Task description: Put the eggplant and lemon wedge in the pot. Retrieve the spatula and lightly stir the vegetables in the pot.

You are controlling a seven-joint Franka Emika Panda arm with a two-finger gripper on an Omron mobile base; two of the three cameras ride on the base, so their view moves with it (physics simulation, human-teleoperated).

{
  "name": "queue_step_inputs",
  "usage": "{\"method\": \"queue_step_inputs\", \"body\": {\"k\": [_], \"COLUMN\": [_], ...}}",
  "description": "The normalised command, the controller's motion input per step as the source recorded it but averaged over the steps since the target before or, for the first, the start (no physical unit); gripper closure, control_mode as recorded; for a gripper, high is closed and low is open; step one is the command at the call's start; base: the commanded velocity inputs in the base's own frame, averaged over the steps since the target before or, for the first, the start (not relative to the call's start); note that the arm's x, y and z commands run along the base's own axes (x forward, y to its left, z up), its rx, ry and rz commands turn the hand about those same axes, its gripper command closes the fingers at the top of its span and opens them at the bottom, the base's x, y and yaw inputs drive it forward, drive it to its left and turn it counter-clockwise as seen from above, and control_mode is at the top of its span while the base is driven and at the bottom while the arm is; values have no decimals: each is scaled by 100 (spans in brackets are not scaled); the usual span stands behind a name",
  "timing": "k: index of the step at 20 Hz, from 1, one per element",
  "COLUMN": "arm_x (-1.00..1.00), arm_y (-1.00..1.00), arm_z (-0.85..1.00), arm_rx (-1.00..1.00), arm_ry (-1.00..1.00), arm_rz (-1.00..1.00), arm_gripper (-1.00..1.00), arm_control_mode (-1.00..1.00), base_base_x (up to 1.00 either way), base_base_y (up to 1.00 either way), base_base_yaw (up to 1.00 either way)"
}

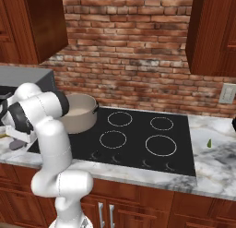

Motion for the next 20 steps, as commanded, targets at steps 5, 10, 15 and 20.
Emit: {"method": "queue_step_inputs", "body": {"k": [5,10,15,20], "arm_x": [-59,-74,-13,-4], "arm_y": [-18,-34,-31,-60], "arm_z": [2,49,96,100], "arm_rx": [2,4,1,0], "arm_ry": [-26,-33,-22,-9], "arm_rz": [0,0,0,6], "arm_gripper": [100,100,100,100], "arm_control_mode": [-100,-100,-100,-100], "base_base_x": [0,0,0,0], "base_base_y": [0,0,0,0], "base_base_yaw": [0,0,0,0]}}
